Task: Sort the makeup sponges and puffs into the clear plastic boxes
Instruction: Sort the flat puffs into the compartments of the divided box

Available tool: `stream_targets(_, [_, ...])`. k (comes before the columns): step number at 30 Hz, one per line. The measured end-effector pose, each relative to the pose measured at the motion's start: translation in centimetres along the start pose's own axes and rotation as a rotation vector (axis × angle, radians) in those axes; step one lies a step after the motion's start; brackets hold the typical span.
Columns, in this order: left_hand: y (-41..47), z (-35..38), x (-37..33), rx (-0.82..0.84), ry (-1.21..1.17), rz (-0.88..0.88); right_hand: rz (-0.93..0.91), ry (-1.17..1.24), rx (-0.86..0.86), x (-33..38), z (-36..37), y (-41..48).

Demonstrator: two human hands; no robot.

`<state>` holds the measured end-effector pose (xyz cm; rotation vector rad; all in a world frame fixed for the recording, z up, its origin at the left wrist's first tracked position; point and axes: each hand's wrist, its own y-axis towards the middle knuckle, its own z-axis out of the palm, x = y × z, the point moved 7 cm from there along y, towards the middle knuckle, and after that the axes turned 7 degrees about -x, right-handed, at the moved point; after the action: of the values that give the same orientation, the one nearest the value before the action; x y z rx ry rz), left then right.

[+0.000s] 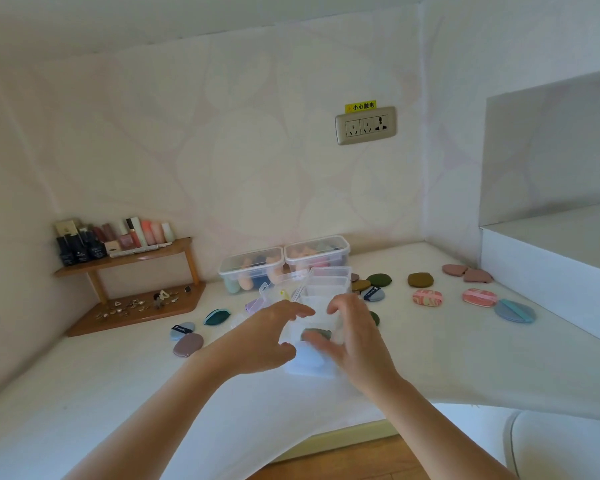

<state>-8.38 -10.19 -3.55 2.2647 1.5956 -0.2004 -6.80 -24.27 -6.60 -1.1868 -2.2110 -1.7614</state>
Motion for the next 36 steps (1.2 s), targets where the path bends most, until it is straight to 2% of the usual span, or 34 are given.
stream_targets(4, [-0.2, 1.2, -0.6, 0.035, 0.004, 0.035, 0.432, 0.284, -0.274, -3.6, -2.4, 0.1])
stream_targets(6, [0.0, 1.8, -1.4, 0.014, 0.053, 0.059, 0.664, 0.308, -0.247, -5.8, -2.1, -0.4])
stream_targets(8, [0.2, 2.0, -1.9, -0.033, 0.1, 0.084, 0.759, 0.225, -0.134, -6.9, -1.5, -0.7])
stream_targets(11, [-0.3, 1.8, -2.1, -0.093, 0.153, 0.111, 0.7, 0.062, 0.003, -6.8, -0.4, -0.5])
stream_targets(16, [-2.2, 0.9, -2.5, -0.151, 0.21, 0.197, 0.667, 0.022, 0.035, -6.8, 0.1, -0.4])
stream_targets(19, [-3.5, 0.5, -2.2, -0.102, 0.228, 0.237, 0.688, 0.068, -0.021, -6.7, -0.4, -0.4])
stream_targets(23, [-6.1, -0.5, -1.4, -0.067, 0.215, 0.234, 0.56, 0.256, -0.194, -4.5, -2.1, 0.3])
stream_targets(27, [-8.7, -1.5, 0.4, -0.057, 0.372, 0.26, 0.485, 0.374, -0.166, -2.8, -2.2, 0.2])
stream_targets(31, [-9.9, -2.3, 2.7, -0.086, 0.571, 0.34, 0.319, 0.302, -0.108, -1.6, -1.8, 0.2])
stream_targets(34, [-10.0, -2.5, 4.4, -0.097, 0.57, 0.296, 0.274, 0.185, -0.039, -1.6, -1.3, 0.2])
stream_targets(36, [-9.8, -2.7, 4.9, -0.154, 0.478, 0.262, 0.275, 0.108, -0.055, -2.0, -1.3, 0.3])
